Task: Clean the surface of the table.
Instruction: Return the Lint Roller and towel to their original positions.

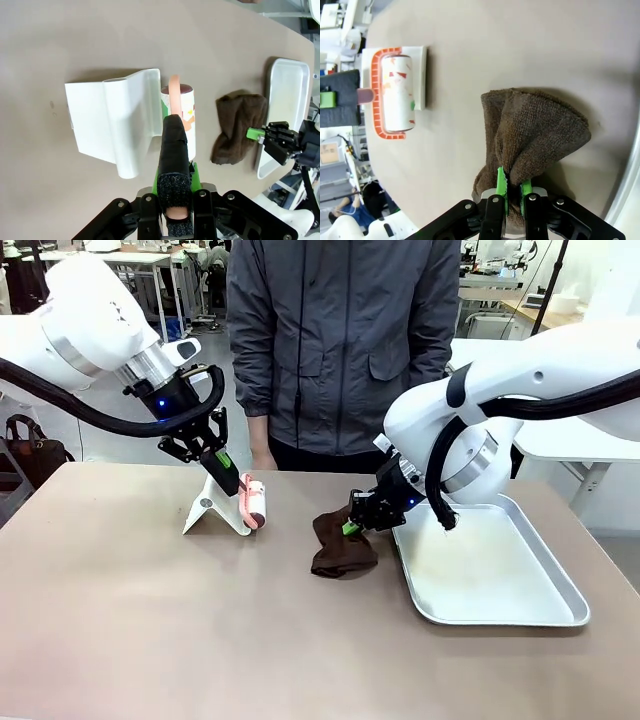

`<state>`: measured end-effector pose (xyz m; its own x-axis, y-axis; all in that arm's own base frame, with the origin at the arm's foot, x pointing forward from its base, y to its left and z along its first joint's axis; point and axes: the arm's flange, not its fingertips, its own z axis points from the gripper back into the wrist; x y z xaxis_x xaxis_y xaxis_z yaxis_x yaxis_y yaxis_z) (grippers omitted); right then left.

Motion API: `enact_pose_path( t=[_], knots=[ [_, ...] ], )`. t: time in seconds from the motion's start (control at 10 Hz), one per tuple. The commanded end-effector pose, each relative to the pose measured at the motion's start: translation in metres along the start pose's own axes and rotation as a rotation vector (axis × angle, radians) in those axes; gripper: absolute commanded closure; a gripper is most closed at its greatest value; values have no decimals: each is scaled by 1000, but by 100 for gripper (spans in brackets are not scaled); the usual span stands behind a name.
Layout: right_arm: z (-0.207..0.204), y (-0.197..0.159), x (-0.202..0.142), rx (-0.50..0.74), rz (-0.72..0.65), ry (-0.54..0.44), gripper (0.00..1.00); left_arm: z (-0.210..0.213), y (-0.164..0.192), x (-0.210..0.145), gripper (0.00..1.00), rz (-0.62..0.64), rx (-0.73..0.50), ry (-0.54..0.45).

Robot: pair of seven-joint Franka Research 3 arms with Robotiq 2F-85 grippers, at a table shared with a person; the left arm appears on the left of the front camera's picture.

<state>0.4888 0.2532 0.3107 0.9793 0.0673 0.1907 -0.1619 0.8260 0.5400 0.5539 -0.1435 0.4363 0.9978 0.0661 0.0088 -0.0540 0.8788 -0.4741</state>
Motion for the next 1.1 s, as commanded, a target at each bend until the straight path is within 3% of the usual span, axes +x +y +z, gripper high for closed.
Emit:
enact_pose_path(
  t=[0.0, 1.0],
  knots=[
    [-7, 6, 10, 21, 20, 24, 88, 0, 0, 7, 78, 7, 42, -19],
    [-18, 2, 11, 55, 3, 45, 88, -9, 12, 36, 76, 38, 64, 40]
  ],
)
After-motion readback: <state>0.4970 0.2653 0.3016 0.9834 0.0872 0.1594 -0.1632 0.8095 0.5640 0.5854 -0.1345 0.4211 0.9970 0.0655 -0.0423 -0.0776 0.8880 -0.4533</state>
